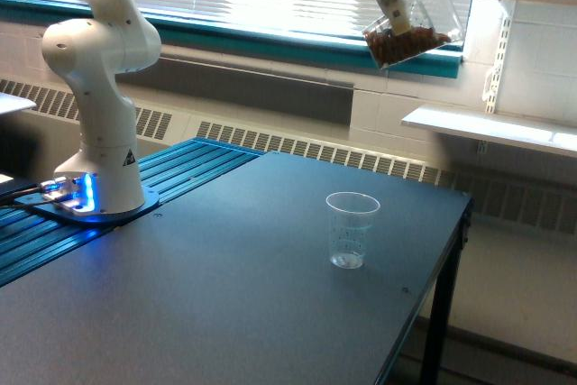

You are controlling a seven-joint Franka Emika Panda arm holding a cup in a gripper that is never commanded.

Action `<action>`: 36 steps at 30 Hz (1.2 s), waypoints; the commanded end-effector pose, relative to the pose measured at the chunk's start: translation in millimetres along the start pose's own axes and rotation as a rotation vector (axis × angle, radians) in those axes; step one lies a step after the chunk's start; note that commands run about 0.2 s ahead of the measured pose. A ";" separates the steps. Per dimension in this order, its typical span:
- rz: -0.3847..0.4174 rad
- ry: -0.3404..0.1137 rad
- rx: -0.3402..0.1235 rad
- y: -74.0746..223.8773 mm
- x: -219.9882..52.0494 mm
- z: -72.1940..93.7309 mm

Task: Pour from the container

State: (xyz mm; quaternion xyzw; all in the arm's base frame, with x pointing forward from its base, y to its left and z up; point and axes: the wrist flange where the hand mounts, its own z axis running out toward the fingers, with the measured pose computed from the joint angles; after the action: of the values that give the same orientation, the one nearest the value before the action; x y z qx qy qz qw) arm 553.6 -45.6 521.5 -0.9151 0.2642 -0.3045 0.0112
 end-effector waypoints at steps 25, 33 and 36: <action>-0.221 0.106 0.015 46.7 -111.1 -23.7; -0.189 0.112 0.020 50.0 -160.4 -19.5; -0.194 0.089 0.005 53.7 -181.7 -12.1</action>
State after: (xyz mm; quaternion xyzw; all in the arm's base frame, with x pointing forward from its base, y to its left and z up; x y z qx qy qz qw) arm 414.1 -10.2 444.0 -0.9259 0.1252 -0.3533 -0.0467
